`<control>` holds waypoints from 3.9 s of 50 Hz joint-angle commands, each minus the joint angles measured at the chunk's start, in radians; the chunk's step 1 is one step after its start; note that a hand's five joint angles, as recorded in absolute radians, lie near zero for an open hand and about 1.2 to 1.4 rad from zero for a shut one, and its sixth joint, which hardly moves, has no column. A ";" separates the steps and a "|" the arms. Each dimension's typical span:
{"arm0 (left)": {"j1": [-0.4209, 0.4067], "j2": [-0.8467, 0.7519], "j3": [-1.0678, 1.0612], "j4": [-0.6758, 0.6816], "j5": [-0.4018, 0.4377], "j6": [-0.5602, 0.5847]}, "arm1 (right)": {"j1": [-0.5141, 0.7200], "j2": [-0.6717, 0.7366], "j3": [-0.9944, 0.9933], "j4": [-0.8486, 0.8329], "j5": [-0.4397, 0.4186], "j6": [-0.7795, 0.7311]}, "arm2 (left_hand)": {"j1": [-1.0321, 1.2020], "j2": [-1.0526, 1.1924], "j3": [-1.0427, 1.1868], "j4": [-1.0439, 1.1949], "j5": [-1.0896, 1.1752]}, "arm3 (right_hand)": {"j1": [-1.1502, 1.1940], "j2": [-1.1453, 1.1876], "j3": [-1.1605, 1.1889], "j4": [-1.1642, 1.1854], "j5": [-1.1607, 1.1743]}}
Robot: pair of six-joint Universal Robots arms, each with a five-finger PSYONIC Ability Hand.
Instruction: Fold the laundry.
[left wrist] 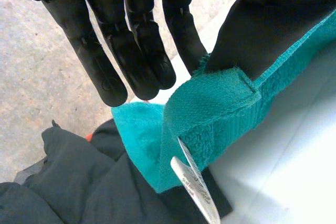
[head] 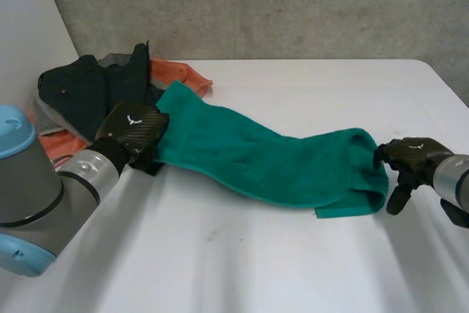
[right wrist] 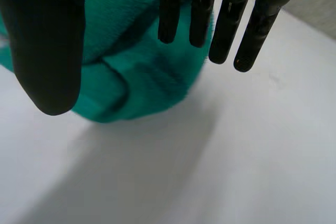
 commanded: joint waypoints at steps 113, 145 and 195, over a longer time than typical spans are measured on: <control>-0.048 0.007 0.141 -0.047 -0.090 -0.197 | -0.096 0.181 0.093 -0.379 -0.125 -0.106 | 0.247 0.202 0.206 0.199 0.264 | 0.449 0.390 0.386 0.387 0.402; -0.046 0.008 0.116 -0.048 -0.089 -0.193 | -0.131 0.095 -0.060 -0.076 -0.122 -0.201 | 0.247 0.202 0.206 0.199 0.264 | 1.012 0.953 0.949 0.950 0.965; -0.062 -0.130 0.160 0.346 -0.218 -0.180 | -0.035 0.073 -0.176 -0.447 -0.200 -0.091 | 0.247 0.202 0.206 0.199 0.264 | 1.012 0.953 0.949 0.950 0.965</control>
